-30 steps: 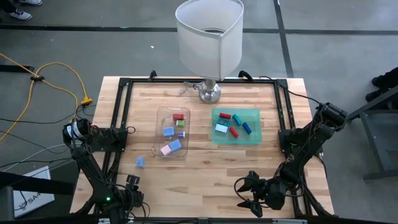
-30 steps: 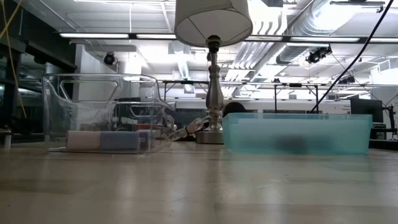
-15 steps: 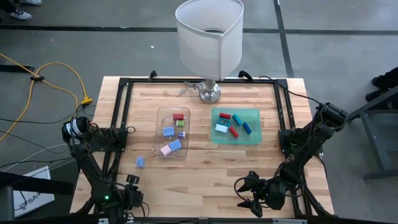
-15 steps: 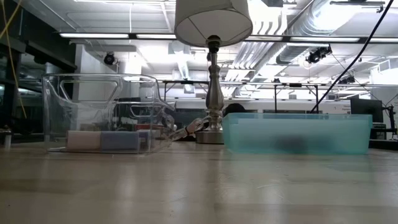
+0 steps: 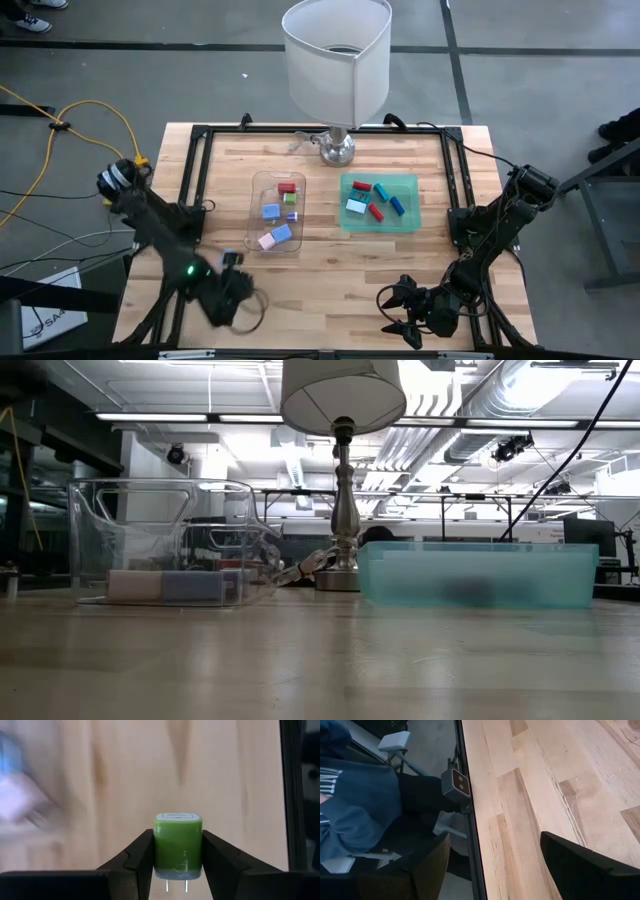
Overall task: Pick & Place Office items
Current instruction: Put the green charger adapter into the transparent bin
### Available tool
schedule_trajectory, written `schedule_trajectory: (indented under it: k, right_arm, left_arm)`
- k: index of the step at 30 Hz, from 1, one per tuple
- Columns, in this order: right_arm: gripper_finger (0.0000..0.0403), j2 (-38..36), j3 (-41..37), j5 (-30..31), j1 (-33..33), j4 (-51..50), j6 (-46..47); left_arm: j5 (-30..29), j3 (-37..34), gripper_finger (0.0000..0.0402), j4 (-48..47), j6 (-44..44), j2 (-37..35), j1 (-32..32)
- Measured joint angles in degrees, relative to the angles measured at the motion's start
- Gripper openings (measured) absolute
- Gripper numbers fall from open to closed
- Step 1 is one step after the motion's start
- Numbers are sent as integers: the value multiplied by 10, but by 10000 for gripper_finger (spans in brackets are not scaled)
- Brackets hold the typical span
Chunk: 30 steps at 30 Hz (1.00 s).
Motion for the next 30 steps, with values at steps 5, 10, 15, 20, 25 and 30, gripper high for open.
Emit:
schedule_trajectory:
  k: [5, 10, 15, 20, 25, 30]
  right_arm:
    - [298, 0, 0, 0, 0, 0, 0]
    - [298, 0, 0, 0, 0, 0, 0]
    - [298, 0, 0, 0, 0, 0, 0]
    - [298, 0, 0, 0, 0, 0, 0]
    - [298, 0, 0, 0, 0, 0, 0]
    - [298, 0, 0, 0, 0, 0, 0]
  left_arm:
    - [1, 0, 132, -2, 96, -48, 102]
    - [37, 0, 132, -3, 194, -80, 186]
    - [53, 0, 132, -10, 269, -106, 258]
    - [54, 0, 132, -23, 327, -128, 337]
    - [70, 1, 132, -34, 367, -124, 428]
    - [108, 1, 132, -24, 409, -89, 501]
